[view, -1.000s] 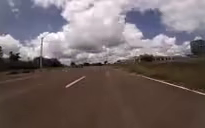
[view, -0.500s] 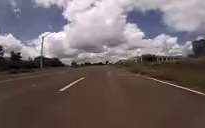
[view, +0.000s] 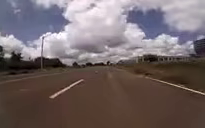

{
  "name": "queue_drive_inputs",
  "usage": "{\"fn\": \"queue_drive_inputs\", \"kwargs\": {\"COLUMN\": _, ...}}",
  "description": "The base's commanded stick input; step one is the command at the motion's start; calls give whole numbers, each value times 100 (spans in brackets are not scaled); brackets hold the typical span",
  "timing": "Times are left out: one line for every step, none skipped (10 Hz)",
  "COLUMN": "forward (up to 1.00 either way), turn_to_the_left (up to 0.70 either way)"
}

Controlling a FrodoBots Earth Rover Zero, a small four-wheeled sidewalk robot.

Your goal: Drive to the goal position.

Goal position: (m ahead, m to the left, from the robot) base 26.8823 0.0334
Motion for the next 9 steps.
{"fn": "queue_drive_inputs", "kwargs": {"forward": 100, "turn_to_the_left": -34}}
{"fn": "queue_drive_inputs", "kwargs": {"forward": 100, "turn_to_the_left": -22}}
{"fn": "queue_drive_inputs", "kwargs": {"forward": 100, "turn_to_the_left": -10}}
{"fn": "queue_drive_inputs", "kwargs": {"forward": 100, "turn_to_the_left": 0}}
{"fn": "queue_drive_inputs", "kwargs": {"forward": 100, "turn_to_the_left": 0}}
{"fn": "queue_drive_inputs", "kwargs": {"forward": 100, "turn_to_the_left": 0}}
{"fn": "queue_drive_inputs", "kwargs": {"forward": 100, "turn_to_the_left": 0}}
{"fn": "queue_drive_inputs", "kwargs": {"forward": 100, "turn_to_the_left": 0}}
{"fn": "queue_drive_inputs", "kwargs": {"forward": 100, "turn_to_the_left": 0}}
